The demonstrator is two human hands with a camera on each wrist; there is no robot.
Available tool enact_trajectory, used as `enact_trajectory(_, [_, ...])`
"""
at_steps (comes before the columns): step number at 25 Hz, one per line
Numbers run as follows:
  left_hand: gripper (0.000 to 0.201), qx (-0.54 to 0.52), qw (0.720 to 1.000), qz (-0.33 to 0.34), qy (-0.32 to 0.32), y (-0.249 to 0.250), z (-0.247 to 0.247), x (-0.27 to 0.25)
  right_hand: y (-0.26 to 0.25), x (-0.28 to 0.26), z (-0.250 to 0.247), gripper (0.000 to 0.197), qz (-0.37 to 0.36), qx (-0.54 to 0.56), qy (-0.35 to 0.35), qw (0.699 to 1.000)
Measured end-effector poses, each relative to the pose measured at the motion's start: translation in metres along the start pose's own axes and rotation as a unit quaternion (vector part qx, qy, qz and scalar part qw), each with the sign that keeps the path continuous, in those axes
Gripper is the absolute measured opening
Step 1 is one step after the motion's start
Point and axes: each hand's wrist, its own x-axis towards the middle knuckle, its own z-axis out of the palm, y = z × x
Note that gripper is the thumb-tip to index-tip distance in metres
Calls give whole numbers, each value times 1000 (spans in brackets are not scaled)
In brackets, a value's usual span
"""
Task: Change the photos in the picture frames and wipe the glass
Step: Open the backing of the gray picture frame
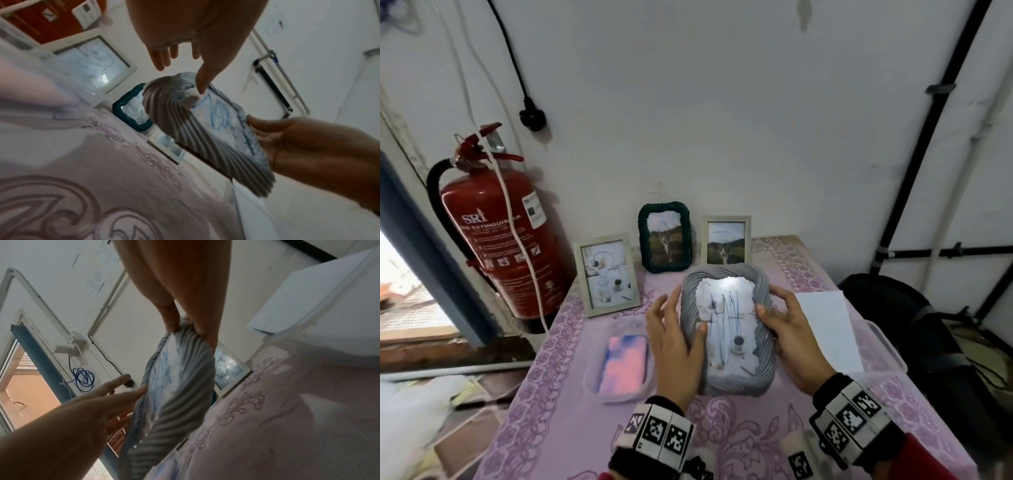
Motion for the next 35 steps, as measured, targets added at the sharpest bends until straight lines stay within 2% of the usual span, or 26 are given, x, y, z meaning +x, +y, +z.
enact_trajectory(2, [58, 45, 998, 48, 0, 4, 4, -5, 0, 3, 2, 34, 14, 19, 9, 1000])
enact_trajectory(5, [49, 50, 992, 95, -59, 12, 13, -11, -5, 6, 6, 30, 36, 60, -7, 998])
enact_trajectory(7, [46, 56, 989, 112, -79, 18, 19, -14, -8, 6, 7, 29, 44, 77, -17, 996])
enact_trajectory(10, [47, 86, 984, 133, -76, 23, 25, -15, -9, 6, 6, 25, 39, 91, -32, 995])
enact_trajectory(12, [48, 60, 986, 134, -84, 24, 27, -14, -9, 5, 6, 21, 26, 84, -47, 995])
enact_trajectory(18, [52, -101, 986, 67, -118, 32, 24, -9, -5, 5, 6, 27, 2, 32, -70, 997])
enact_trajectory(21, [44, -164, 982, 31, -86, 32, 22, -7, 2, 6, 12, 25, -18, -17, -72, 997])
enact_trajectory(23, [39, -197, 978, 1, -68, 29, 18, -5, 7, 6, 15, 30, -47, -111, -47, 992])
enact_trajectory(26, [38, -265, 962, -28, -52, 21, 9, -6, 16, 7, 10, 40, -79, -298, 28, 951])
enact_trajectory(27, [38, -272, 961, -36, -40, 17, 7, -5, 18, 7, 8, 42, -60, -298, 40, 952])
enact_trajectory(29, [35, -291, 955, -60, -15, 8, 5, -4, 21, 5, 5, 44, -2, -211, 33, 977])
enact_trajectory(31, [35, -294, 951, -91, 0, -3, 3, -3, 24, 4, 3, 44, 18, -190, 37, 981])
enact_trajectory(33, [32, -251, 961, -115, 2, -15, 0, -6, 27, 3, -1, 44, 14, -210, 39, 977])
enact_trajectory(35, [34, -152, 979, -137, -8, -28, -3, -9, 29, 1, -5, 42, 15, -221, 35, 975])
